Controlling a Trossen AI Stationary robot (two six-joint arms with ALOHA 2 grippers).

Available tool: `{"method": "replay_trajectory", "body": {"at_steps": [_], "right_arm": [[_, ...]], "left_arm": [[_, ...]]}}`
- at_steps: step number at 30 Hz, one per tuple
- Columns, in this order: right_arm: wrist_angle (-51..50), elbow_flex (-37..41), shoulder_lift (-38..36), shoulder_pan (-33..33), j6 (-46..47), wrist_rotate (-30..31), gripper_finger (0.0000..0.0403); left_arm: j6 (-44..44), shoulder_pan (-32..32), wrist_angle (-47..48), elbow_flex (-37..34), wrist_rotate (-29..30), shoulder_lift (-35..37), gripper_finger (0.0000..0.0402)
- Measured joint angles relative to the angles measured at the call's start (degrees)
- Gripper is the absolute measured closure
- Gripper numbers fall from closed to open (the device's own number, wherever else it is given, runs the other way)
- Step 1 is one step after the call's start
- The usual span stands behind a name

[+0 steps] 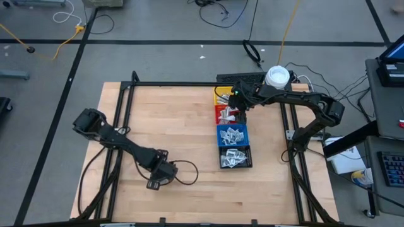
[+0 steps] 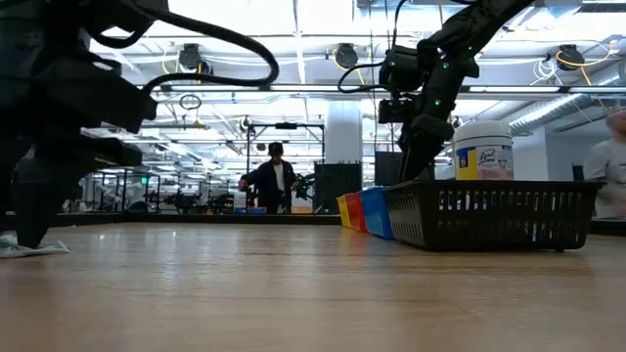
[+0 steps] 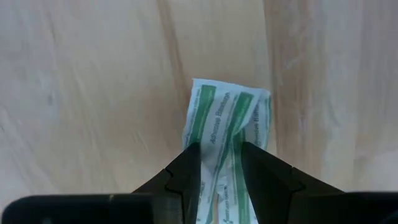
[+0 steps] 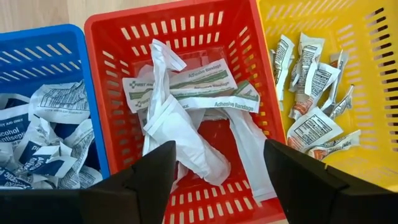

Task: Pick & Place First Aid Supplies
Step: Put the green bandage pack into the red bin

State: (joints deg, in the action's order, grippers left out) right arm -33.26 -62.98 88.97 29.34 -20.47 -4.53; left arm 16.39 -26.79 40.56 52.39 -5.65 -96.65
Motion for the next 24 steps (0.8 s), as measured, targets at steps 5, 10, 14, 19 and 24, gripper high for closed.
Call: {"method": "replay_trajectory", "body": {"at_steps": [5,10,14,19,24], "right_arm": [[-0.04,0.00,0.00,-0.53,0.46,0.02,0.0163],[0.05,0.00,0.00,-0.96,0.08,-0.01,0.0163],[0.07,0.00,0.00,-0.94,0.01,0.00,0.0164],[0.01,0.00,0.00,-0.94,0.13,-0.01,0.0170],[0.04,0.00,0.00,-0.96,0.27,-0.01,0.0176]], "left_arm": [[3.68,0.45,-0.85,0.04,0.35,-2.13,0.0279],[1.83,0.46,-1.31,-0.03,0.68,-0.67,0.0297],[0.01,0.52,-1.77,-0.33,0.85,1.92,0.0360],[1.62,1.09,-1.53,-0.25,0.67,6.29,0.0389],[3.82,1.86,-1.73,-0.25,1.01,9.61,0.0397]]}}
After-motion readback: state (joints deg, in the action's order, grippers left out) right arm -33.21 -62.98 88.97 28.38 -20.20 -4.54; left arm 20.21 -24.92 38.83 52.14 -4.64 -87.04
